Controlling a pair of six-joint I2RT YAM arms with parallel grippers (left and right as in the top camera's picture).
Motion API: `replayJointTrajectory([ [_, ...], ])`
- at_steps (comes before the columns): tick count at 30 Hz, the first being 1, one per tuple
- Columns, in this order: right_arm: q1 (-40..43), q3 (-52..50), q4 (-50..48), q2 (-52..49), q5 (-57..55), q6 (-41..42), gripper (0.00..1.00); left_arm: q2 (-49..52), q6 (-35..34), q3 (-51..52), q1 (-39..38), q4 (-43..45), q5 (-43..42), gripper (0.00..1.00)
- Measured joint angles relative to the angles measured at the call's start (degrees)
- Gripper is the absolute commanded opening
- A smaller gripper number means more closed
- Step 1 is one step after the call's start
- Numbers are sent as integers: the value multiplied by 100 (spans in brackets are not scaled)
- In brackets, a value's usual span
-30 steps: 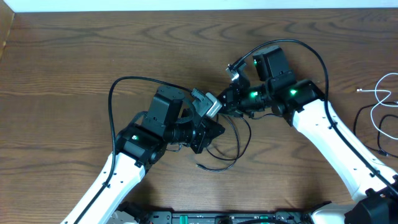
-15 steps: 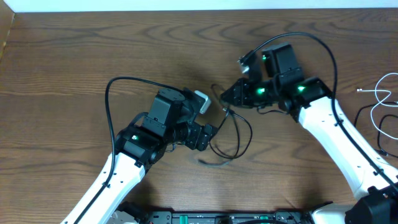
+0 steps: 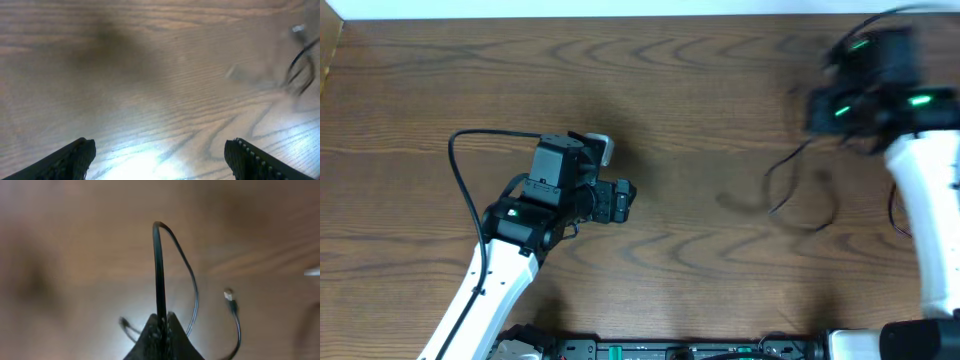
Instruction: Untangle cables
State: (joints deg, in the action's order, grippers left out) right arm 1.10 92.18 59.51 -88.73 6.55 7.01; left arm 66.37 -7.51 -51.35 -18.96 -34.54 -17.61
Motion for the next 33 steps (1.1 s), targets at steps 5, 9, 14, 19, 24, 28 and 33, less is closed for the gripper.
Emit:
replayJointTrajectory([
  [5, 1097, 1108, 46, 9, -409, -114, 1, 0, -4, -2, 15, -74, 0, 88],
  [9, 2033, 1438, -48, 28, -706, -149, 1, 0, -4, -2, 15, -83, -2, 88],
  [14, 2721, 1425, -39, 24, -1110, -35, 1, 0, -4, -2, 15, -83, 0, 88],
  [19, 3134, 1416, -7, -85, -1558, 278, 1, 0, -11, -2, 15, -107, 153, 88],
  [24, 3259, 1412, 90, -420, -1891, 409, 1, 0, -20, -2, 15, -111, 278, 88],
  [28, 3276, 1410, 138, -704, -2149, 501, 28, 0, -20, -2, 15, -114, 297, 88],
  [33, 3287, 1408, 162, -1075, -2149, 568, 68, 0, -20, -2, 15, -116, 295, 88],
])
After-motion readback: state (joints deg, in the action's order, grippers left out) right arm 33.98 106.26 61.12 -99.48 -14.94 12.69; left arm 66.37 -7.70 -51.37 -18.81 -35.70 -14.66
